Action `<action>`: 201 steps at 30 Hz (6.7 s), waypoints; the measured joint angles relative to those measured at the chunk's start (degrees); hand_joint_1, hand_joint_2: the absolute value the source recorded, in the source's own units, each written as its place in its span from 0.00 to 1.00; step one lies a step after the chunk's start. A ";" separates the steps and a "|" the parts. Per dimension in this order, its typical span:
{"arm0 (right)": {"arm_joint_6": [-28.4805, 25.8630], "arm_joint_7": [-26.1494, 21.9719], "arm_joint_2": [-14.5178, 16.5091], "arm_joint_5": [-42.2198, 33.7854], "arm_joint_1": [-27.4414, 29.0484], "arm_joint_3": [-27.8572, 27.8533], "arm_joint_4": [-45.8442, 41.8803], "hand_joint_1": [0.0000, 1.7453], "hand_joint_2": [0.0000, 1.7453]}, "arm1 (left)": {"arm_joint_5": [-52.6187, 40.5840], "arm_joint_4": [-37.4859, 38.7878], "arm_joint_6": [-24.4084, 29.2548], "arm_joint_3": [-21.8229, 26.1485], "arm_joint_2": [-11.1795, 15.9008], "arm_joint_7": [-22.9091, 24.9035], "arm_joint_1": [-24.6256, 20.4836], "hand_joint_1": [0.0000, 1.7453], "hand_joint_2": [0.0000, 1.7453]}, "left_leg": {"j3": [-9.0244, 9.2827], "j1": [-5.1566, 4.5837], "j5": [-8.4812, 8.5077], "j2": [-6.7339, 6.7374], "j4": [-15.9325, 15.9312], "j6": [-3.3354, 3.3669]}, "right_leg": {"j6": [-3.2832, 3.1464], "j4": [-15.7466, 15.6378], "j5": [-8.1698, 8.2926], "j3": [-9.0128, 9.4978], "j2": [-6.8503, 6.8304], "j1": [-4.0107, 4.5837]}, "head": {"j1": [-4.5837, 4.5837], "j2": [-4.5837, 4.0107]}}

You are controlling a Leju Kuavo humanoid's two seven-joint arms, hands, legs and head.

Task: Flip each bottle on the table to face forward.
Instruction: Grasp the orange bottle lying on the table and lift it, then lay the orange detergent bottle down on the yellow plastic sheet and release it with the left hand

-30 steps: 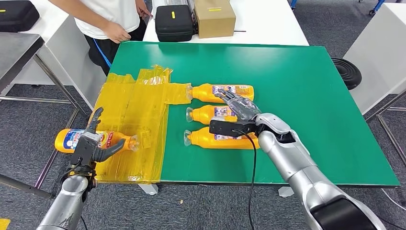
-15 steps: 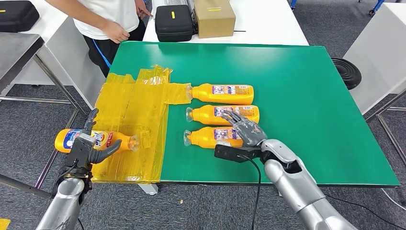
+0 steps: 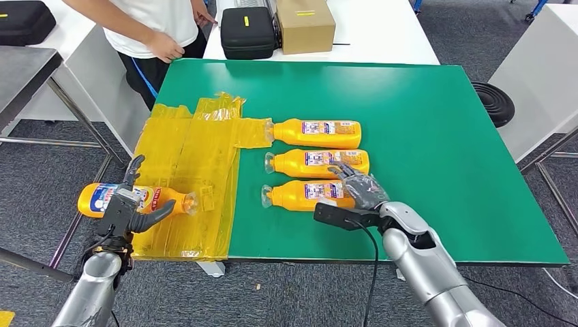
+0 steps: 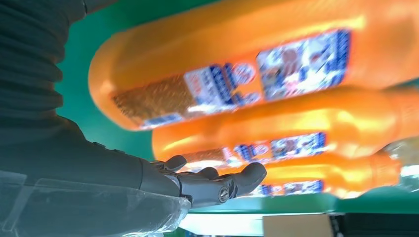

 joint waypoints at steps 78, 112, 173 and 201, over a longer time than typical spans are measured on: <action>1.43 -2.83 3.32 -6.29 -10.73 10.46 21.69 1.00 1.00 | 0.51 -1.60 0.12 -1.67 0.27 1.31 1.61 0.00 1.00 | 0.47 0.03 0.00 0.00 0.00 -0.02 | -0.01 -0.02 -0.02 0.43 -0.01 0.03 | 0.01 0.00; -14.87 -20.44 15.61 -17.34 4.77 -6.47 -3.80 1.00 1.00 | 27.55 -8.87 -18.27 -1.36 -3.75 1.31 4.46 0.00 1.00 | 0.02 0.04 -0.04 0.00 -0.01 -0.07 | -0.02 -0.01 -0.03 -0.02 0.00 0.03 | 0.00 0.00; -13.49 -25.00 25.34 -17.27 0.37 -0.64 14.22 1.00 1.00 | 34.56 -3.80 -35.72 -16.97 -5.09 4.78 -4.02 0.00 1.00 | -0.02 0.04 -0.03 0.00 -0.01 -0.06 | -0.02 0.01 -0.02 -0.06 0.00 0.02 | 0.01 0.00; -13.19 -24.40 27.27 -15.39 1.13 3.20 18.54 1.00 1.00 | 37.33 -1.64 -33.69 -17.75 -5.63 5.62 -4.93 0.19 1.00 | -0.03 0.05 -0.03 0.02 -0.01 -0.06 | -0.03 0.01 -0.02 -0.10 0.01 0.03 | 0.01 0.00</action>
